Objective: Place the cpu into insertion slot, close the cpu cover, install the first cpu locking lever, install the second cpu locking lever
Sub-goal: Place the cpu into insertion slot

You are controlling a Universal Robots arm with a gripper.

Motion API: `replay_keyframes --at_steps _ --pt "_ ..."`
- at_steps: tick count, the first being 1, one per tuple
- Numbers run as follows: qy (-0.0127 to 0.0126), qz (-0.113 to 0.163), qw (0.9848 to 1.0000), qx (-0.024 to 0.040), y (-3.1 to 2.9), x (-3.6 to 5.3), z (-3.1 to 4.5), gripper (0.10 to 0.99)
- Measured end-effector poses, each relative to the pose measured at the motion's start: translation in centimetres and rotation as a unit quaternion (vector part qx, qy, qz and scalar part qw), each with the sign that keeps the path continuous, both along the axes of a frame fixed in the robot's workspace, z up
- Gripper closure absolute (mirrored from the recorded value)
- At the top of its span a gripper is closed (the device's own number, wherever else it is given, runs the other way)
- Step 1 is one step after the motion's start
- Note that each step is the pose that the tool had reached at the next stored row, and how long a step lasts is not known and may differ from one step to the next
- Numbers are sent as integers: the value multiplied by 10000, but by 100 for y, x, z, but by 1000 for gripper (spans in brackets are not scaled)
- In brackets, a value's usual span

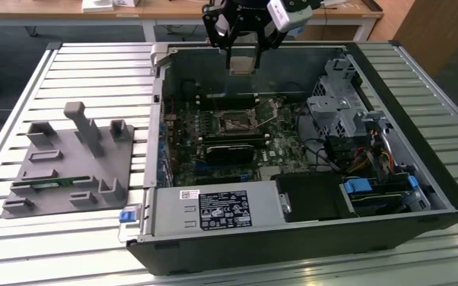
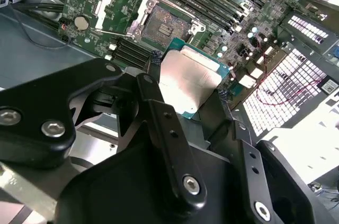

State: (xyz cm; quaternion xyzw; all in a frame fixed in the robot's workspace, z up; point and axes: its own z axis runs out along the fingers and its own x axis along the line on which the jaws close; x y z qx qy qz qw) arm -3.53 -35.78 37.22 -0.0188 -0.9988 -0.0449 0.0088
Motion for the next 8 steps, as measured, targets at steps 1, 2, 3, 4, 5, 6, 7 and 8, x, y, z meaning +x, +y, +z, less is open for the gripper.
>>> replay_keyframes --at_steps 1,2,3,4,5,6,7,8 --pt "0 -23 10000 0 0 0 0 549" --pt "0 -51 10000 0 0 0 0 549" --pt "0 -77 10000 0 0 -1 -1 549" --pt "0 -105 9999 0 0 -1 -1 549" --pt "0 -131 9999 0 0 -1 -1 549" --pt "0 -158 9999 0 0 -2 -1 549" --pt "0 -186 9998 0 0 -3 -1 549" --pt "0 -217 9998 0 0 -5 -2 549"
